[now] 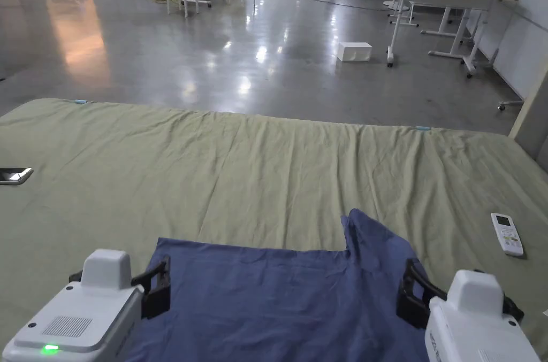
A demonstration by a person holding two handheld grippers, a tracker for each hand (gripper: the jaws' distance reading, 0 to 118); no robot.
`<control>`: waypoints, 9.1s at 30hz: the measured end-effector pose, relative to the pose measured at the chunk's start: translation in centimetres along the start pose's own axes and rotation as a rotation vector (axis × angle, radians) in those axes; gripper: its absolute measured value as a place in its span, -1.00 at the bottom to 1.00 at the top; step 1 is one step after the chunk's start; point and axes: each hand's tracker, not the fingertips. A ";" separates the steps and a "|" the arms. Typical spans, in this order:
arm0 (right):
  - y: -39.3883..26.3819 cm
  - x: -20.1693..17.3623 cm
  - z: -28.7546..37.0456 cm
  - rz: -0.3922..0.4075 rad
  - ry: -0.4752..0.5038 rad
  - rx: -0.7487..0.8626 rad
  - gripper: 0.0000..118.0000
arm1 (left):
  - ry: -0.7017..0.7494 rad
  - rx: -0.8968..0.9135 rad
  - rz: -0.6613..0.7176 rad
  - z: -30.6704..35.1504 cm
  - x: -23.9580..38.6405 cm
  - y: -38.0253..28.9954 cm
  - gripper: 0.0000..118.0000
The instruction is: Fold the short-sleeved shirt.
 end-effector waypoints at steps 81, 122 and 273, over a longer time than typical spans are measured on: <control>-5.4 6.4 -27.9 0.134 0.033 -0.582 -0.10 | -0.081 -0.518 0.022 -28.1 -4.7 -2.2 -0.92; 9.8 5.3 -17.0 0.134 0.044 -0.190 -0.93 | -0.026 -0.142 -0.046 -13.0 -5.7 12.5 -0.92; 1.8 -1.0 1.0 0.073 0.047 0.160 -1.00 | 0.024 0.139 0.025 2.4 3.6 3.0 -1.00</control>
